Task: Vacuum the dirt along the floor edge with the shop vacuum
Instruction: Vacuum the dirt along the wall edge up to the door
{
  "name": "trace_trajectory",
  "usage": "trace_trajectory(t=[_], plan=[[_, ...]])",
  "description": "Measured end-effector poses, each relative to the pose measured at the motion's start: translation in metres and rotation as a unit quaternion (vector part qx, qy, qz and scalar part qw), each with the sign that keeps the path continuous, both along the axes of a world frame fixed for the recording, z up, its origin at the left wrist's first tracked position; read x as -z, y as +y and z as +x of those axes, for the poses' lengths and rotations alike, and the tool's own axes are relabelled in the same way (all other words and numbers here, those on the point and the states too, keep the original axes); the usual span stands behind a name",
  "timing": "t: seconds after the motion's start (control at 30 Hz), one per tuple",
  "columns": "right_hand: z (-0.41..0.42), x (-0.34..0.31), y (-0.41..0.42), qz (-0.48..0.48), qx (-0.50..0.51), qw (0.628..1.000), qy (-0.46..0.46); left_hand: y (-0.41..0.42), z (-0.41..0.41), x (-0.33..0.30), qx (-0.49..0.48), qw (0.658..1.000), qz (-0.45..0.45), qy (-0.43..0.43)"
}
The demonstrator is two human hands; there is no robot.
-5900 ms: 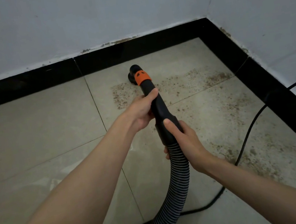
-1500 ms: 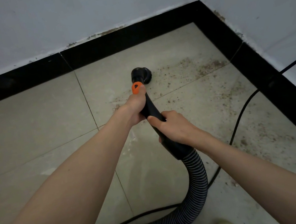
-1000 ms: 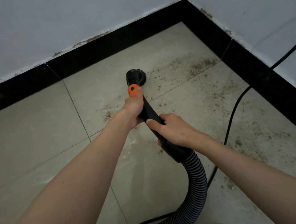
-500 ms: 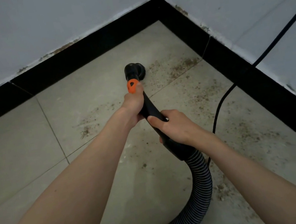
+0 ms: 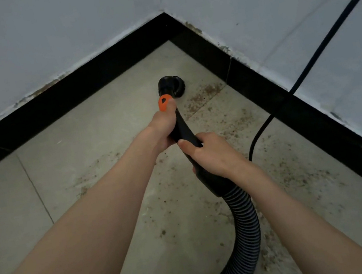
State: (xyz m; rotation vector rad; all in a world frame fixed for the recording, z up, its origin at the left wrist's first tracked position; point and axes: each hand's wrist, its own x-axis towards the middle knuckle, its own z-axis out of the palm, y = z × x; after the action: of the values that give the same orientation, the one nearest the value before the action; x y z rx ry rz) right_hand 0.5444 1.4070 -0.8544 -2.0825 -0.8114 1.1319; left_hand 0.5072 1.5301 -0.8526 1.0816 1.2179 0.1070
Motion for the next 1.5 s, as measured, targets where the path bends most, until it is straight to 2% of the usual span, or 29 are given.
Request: trace_trajectory(t=[0.3,0.5,0.7,0.83,1.07,1.33,1.5], plan=[[0.013,0.002,0.004,0.02,0.08,0.996,0.037,0.006,0.035,-0.001,0.082,0.994,0.07,0.033],[0.012,0.007,-0.004,0.031,0.133,0.99,0.033,-0.001,0.05,-0.006,0.147,0.985,0.084,0.042],[0.014,0.008,-0.012,0.056,0.177,0.982,0.032,-0.013,0.062,-0.005,0.167,0.977,0.126,0.036],[0.009,0.009,-0.015,0.065,0.188,0.979,0.036,-0.016,0.058,-0.001,0.172,0.979,0.108,0.0],[0.003,0.005,-0.023,0.065,0.201,0.976,0.051,-0.019,0.052,-0.001,0.202,0.975,0.095,-0.01],[-0.019,0.007,-0.029,0.067,0.195,0.976,0.07,-0.014,0.026,-0.002,0.205,0.978,0.011,-0.033],[-0.035,0.007,-0.029,0.068,0.188,0.977,0.07,-0.012,0.009,-0.001,0.203,0.978,-0.003,-0.04]])
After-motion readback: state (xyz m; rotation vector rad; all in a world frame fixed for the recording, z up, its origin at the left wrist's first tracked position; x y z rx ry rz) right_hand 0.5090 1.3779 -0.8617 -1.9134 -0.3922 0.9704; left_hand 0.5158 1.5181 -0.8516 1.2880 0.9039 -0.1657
